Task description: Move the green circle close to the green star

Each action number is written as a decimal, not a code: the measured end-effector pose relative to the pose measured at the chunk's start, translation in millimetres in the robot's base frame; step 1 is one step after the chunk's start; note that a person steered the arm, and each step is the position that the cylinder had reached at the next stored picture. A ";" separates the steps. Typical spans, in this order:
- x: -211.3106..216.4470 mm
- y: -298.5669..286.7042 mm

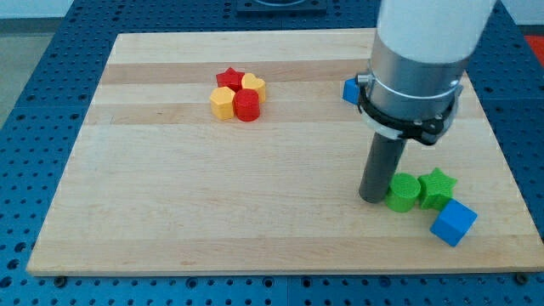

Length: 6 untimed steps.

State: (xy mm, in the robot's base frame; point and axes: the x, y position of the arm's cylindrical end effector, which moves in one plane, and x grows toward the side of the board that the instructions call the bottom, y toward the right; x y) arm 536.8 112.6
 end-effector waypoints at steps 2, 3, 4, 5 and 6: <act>19.0 1.6; 35.2 2.0; 33.2 1.0; -12.4 -10.1; -65.4 -19.9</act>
